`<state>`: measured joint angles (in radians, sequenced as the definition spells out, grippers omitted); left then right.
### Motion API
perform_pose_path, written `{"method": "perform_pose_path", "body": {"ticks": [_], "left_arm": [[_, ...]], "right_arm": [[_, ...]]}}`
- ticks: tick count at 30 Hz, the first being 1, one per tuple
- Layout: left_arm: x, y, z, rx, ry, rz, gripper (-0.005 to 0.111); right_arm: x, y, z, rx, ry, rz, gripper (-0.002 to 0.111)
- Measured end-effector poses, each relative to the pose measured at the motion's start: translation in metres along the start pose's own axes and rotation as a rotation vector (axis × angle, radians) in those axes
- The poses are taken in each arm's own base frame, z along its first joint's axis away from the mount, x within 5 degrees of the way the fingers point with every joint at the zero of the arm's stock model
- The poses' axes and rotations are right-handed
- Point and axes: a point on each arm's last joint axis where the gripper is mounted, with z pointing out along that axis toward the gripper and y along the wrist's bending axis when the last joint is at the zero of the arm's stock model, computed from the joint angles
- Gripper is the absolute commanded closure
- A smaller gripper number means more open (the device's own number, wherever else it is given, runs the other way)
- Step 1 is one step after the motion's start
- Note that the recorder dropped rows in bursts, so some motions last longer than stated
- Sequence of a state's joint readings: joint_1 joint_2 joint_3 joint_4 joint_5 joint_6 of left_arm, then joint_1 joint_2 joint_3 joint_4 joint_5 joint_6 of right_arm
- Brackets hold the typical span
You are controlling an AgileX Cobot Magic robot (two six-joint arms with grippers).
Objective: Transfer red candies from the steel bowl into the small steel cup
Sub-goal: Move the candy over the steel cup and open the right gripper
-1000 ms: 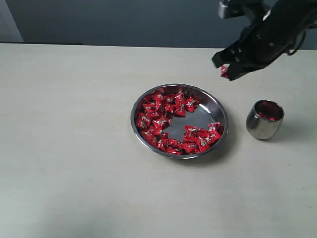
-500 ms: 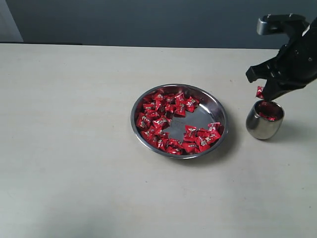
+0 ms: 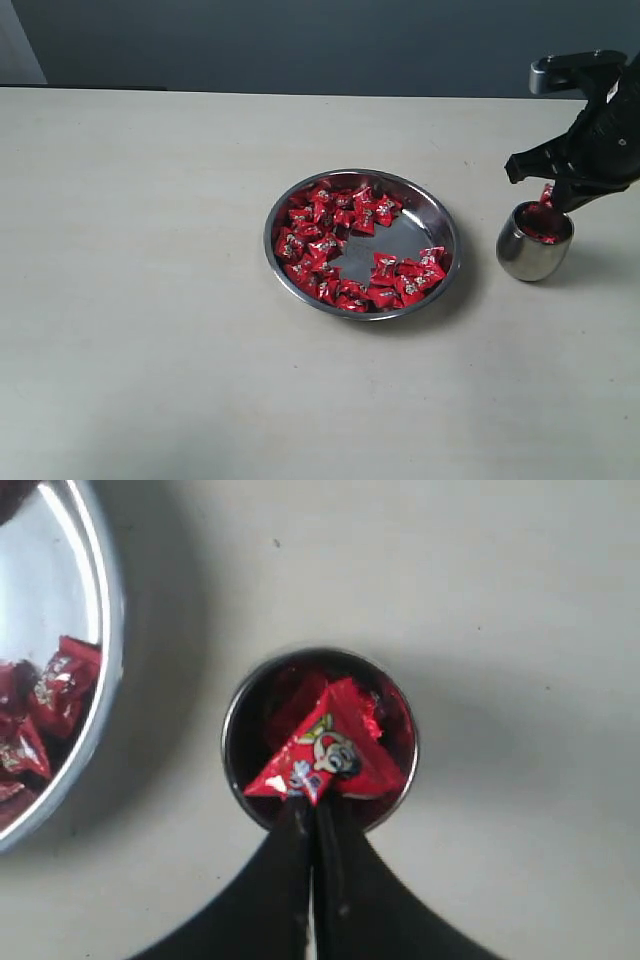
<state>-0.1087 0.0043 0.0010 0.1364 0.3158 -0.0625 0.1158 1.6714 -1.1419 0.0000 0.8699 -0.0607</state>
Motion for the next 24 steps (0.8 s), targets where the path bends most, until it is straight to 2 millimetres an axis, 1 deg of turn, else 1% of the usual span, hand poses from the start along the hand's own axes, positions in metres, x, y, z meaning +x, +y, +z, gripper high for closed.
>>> {"method": "perform_pose_path", "body": {"ticks": [8, 9, 11, 13, 14, 15, 22, 24], "left_arm": [[0.000, 0.000, 0.000, 0.000, 0.000, 0.000, 0.106], [0.000, 0.000, 0.000, 0.000, 0.000, 0.000, 0.106], [0.000, 0.000, 0.000, 0.000, 0.000, 0.000, 0.106], [0.000, 0.000, 0.000, 0.000, 0.000, 0.000, 0.106], [0.000, 0.000, 0.000, 0.000, 0.000, 0.000, 0.106], [0.000, 0.000, 0.000, 0.000, 0.000, 0.000, 0.106], [0.000, 0.000, 0.000, 0.000, 0.000, 0.000, 0.106], [0.000, 0.000, 0.000, 0.000, 0.000, 0.000, 0.106]], "right_arm": [[-0.003, -0.001, 0.017, 0.004, 0.022, 0.013, 0.108], [-0.003, -0.001, 0.019, 0.004, 0.027, 0.015, 0.104], [-0.003, -0.001, 0.021, 0.004, 0.033, 0.015, 0.093], [-0.003, -0.001, 0.021, 0.004, 0.031, 0.015, 0.079], [-0.003, -0.001, 0.022, 0.004, 0.032, 0.015, 0.074], [-0.003, -0.001, 0.022, 0.004, 0.030, 0.015, 0.072], [-0.005, -0.002, 0.021, 0.015, 0.025, 0.005, 0.072], [-0.007, 0.001, 0.014, -0.013, 0.001, 0.030, 0.072]]}}
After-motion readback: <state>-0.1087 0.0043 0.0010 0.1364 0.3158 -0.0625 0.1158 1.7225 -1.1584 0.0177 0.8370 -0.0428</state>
